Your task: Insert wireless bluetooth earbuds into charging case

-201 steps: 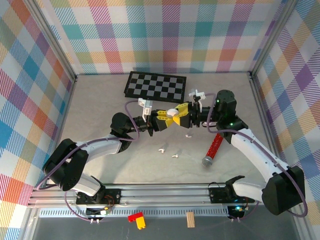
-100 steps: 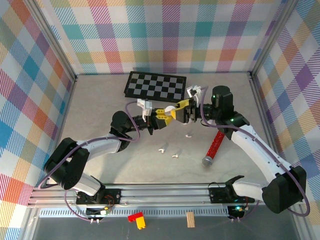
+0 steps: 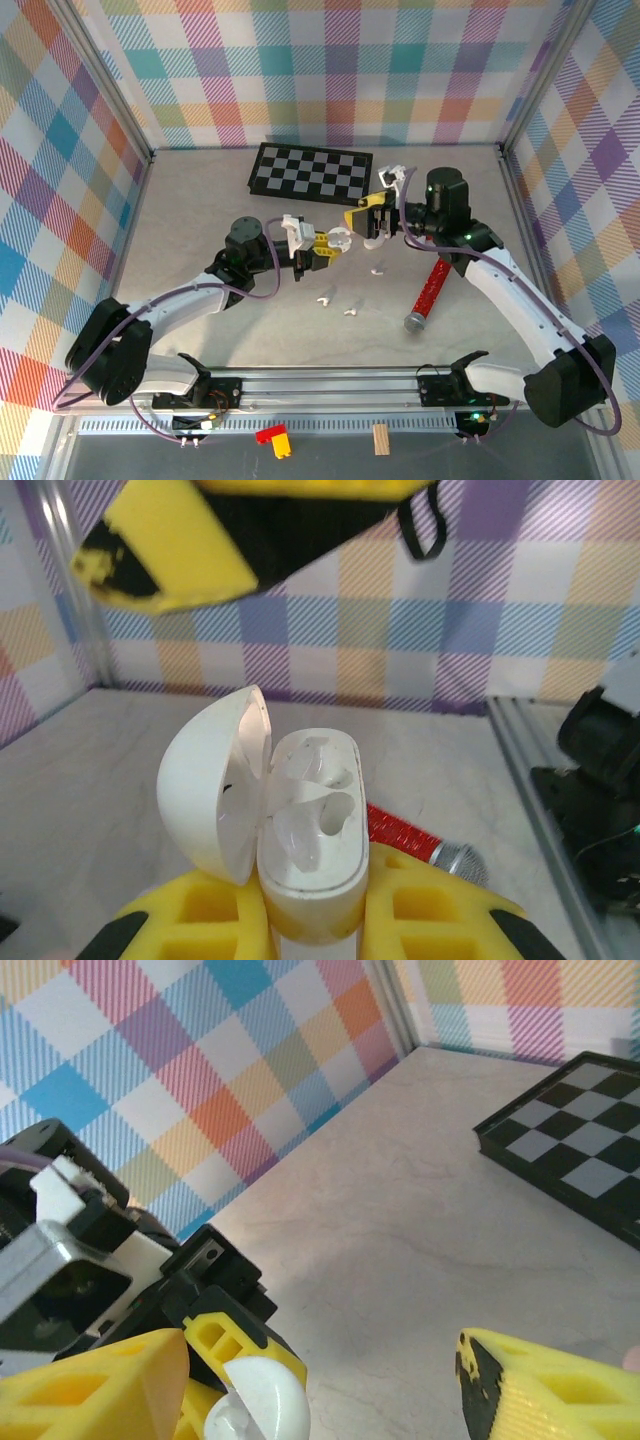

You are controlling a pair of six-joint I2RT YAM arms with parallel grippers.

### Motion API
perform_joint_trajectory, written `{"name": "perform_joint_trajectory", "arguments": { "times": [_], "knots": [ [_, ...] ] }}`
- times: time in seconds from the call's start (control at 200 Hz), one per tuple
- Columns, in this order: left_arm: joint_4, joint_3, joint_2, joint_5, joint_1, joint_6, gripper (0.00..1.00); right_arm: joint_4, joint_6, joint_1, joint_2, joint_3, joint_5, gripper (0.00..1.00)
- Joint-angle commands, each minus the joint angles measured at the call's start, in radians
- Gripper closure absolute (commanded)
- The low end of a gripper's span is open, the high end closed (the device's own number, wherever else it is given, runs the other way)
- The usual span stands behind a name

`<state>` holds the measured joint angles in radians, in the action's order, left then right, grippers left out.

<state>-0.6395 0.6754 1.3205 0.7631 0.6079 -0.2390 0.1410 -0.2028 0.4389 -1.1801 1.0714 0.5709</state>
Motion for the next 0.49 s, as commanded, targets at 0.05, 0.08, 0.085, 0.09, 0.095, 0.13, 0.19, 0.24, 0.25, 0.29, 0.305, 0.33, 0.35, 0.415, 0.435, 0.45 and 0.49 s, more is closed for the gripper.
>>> {"name": "perform_joint_trajectory", "arguments": {
  "times": [0.05,0.08,0.085,0.09,0.095,0.13,0.19,0.24,0.25,0.29,0.305,0.33,0.35,0.415,0.435,0.45,0.49],
  "knots": [
    [0.151,-0.019,-0.055,-0.062,0.003,-0.156,1.0,0.057,-0.071,-0.008,0.03,-0.036,-0.206,0.3],
    [0.161,-0.023,-0.063,-0.066,0.003,-0.163,0.99,0.087,-0.083,-0.01,0.025,-0.036,-0.251,0.3],
    [0.164,-0.023,-0.064,-0.067,0.003,-0.164,0.99,0.093,-0.085,-0.009,0.023,-0.035,-0.259,0.3],
    [0.166,-0.023,-0.066,-0.067,0.003,-0.165,1.0,0.099,-0.088,-0.009,0.022,-0.035,-0.267,0.3],
    [0.17,-0.023,-0.066,-0.067,0.003,-0.166,1.0,0.106,-0.09,-0.01,0.02,-0.035,-0.271,0.3],
    [0.202,-0.019,-0.078,-0.062,0.003,-0.18,1.0,0.151,-0.101,-0.011,0.01,-0.03,-0.323,0.3],
    [0.277,0.0,-0.088,-0.055,0.003,-0.193,1.0,0.238,-0.12,-0.011,-0.012,-0.026,-0.398,0.3],
    [0.322,0.018,-0.093,-0.064,0.003,-0.179,1.0,0.298,-0.123,-0.01,-0.027,-0.031,-0.399,0.3],
    [0.327,0.02,-0.093,-0.065,0.003,-0.174,1.0,0.307,-0.121,-0.01,-0.028,-0.034,-0.393,0.3],
    [0.333,0.022,-0.096,-0.068,0.003,-0.156,1.0,0.331,-0.121,-0.007,-0.029,-0.049,-0.376,0.3],
    [0.33,0.02,-0.099,-0.071,0.003,-0.149,1.0,0.339,-0.126,-0.006,-0.028,-0.056,-0.376,0.3],
    [0.317,0.014,-0.104,-0.077,0.003,-0.13,1.0,0.353,-0.131,-0.005,-0.025,-0.068,-0.377,0.3],
    [0.305,0.008,-0.109,-0.084,0.003,-0.112,1.0,0.361,-0.136,-0.005,-0.022,-0.077,-0.38,0.3],
    [0.273,-0.011,-0.13,-0.101,0.003,-0.072,1.0,0.389,-0.157,-0.003,-0.015,-0.109,-0.393,0.3],
    [0.264,-0.017,-0.135,-0.109,0.003,-0.061,1.0,0.394,-0.164,-0.002,-0.015,-0.119,-0.396,0.3],
    [0.259,-0.023,-0.14,-0.113,0.003,-0.054,1.0,0.398,-0.169,0.0,-0.015,-0.127,-0.396,0.3],
    [0.25,-0.033,-0.15,-0.128,0.003,-0.042,1.0,0.408,-0.187,0.001,-0.017,-0.147,-0.403,0.3]
  ]
}}
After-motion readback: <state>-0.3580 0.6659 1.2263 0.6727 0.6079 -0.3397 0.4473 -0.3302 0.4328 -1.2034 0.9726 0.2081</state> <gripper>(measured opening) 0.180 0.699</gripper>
